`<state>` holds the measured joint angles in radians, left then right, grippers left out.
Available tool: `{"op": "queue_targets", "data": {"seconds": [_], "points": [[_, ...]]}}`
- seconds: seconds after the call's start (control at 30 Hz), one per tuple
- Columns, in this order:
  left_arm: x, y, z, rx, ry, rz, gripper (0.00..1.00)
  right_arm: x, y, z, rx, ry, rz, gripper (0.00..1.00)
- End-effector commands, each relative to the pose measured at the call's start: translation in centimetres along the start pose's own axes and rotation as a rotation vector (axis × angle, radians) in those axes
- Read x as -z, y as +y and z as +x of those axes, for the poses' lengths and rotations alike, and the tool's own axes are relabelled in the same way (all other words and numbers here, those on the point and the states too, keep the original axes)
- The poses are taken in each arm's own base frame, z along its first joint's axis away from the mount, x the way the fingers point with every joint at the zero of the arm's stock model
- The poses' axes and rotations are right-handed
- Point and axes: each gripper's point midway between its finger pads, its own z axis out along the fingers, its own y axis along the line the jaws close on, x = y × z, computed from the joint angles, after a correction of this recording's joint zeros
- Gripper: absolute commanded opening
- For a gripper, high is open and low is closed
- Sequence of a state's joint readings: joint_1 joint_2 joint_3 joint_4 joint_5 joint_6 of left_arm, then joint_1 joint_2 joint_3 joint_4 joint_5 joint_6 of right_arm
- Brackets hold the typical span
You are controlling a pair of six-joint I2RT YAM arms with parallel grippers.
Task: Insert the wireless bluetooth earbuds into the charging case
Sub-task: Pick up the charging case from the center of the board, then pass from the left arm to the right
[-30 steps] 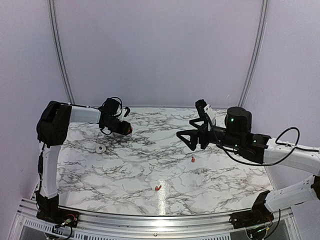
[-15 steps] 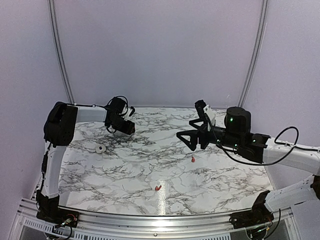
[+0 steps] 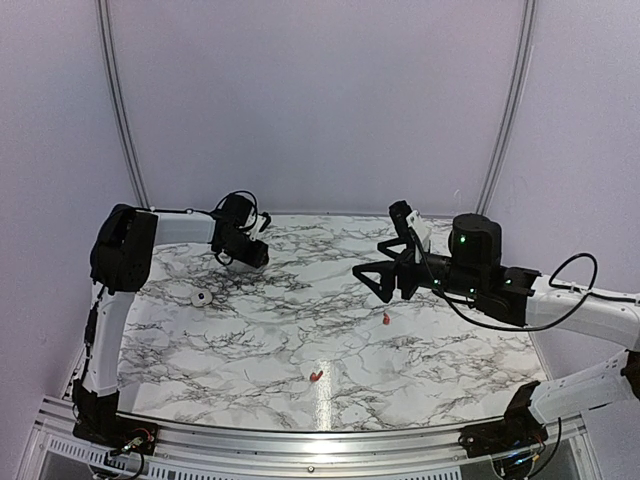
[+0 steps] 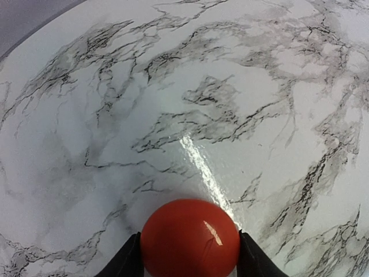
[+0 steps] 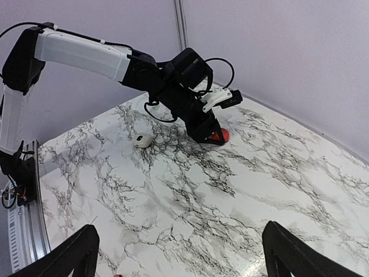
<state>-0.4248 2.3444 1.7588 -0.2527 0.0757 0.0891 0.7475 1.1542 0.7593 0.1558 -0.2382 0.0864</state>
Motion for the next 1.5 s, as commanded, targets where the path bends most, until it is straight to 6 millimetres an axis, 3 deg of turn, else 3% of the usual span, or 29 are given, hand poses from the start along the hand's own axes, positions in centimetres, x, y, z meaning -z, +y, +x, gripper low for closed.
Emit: {"op": "queue_targets", "data": {"seconds": [0.0,0.17,0.33,0.57,0.8,1.0,1.47], "points": [[0.9,-1.4,1.9,-0.032,0.052,0.011,0.4,0.1,0.0,-1.4,-0.01,-0.024,-0.006,0.99],[5.8,-4.2,0.4,-0.062,-0.112,0.036,0.35,-0.1,0.2,-1.1,-0.026,-0.011,-0.021,0.98],[13.2,-9.9,-0.4,-0.159,-0.364,0.125,0.34,-0.4,0.9,-0.9,-0.06,0.007,-0.068,0.99],[21.6,-17.5,1.2,-0.374,-0.58,0.139,0.34,-0.7,2.4,-1.2,-0.107,0.025,-0.159,0.94],[28.3,-21.8,3.0,-0.509,-0.781,0.095,0.33,-0.7,4.5,-2.4,-0.176,0.029,-0.287,0.76],[30.5,-23.8,4.0,-0.636,-0.832,-0.028,0.33,-0.7,6.1,-3.1,-0.232,0.033,-0.371,0.66],[31.2,-25.7,4.0,-0.675,-0.852,-0.1,0.34,-2.6,9.8,-1.8,-0.234,0.097,-0.448,0.59]]}}
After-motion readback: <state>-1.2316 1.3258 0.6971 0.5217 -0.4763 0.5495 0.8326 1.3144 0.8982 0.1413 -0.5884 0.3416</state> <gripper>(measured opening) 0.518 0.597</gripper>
